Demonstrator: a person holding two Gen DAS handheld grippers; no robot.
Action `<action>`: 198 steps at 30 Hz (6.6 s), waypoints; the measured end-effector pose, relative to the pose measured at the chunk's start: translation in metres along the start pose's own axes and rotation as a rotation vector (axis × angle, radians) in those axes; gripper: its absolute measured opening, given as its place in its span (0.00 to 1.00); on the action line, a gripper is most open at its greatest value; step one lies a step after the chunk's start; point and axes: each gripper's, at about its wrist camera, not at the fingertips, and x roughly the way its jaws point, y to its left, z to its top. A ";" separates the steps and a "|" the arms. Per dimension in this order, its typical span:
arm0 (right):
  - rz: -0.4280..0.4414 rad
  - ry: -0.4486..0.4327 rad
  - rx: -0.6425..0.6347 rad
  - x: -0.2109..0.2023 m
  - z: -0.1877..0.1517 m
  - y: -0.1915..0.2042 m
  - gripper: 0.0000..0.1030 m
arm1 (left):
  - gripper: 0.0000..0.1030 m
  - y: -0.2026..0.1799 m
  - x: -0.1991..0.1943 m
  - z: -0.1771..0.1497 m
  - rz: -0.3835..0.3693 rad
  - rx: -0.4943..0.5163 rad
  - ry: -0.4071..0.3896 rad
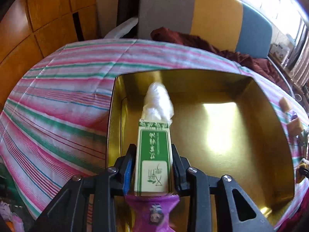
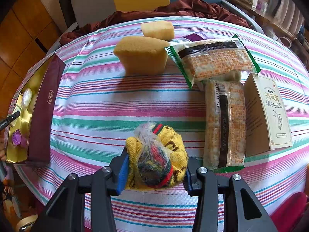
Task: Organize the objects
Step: 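Lower the green box into the tray and open the left gripper, then carry the yellow knit bundle into the tray and open the right gripper, then move both grippers back toward the remaining items on the table, then grasp the yellow sponge with the left gripper, then hold the yellow sponge in the left gripper while the right gripper grasps a cracker packet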
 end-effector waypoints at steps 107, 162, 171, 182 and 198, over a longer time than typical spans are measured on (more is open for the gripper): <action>0.197 -0.495 0.639 -0.082 0.053 -0.137 1.00 | 0.82 -0.319 -0.075 -0.004 -0.421 0.376 -0.060; 0.347 -0.254 0.514 -0.033 0.063 -0.101 0.99 | 0.59 -0.339 -0.037 -0.116 -0.385 0.546 -0.273; 0.247 -0.257 0.446 -0.017 0.086 -0.086 0.94 | 0.60 -0.335 -0.035 -0.114 -0.415 0.524 -0.266; 0.128 -0.198 0.157 0.006 0.095 -0.043 0.70 | 0.65 -0.333 -0.028 -0.111 -0.442 0.502 -0.220; 0.065 -0.046 0.102 0.024 0.082 -0.023 0.73 | 0.66 -0.335 -0.023 -0.111 -0.435 0.507 -0.201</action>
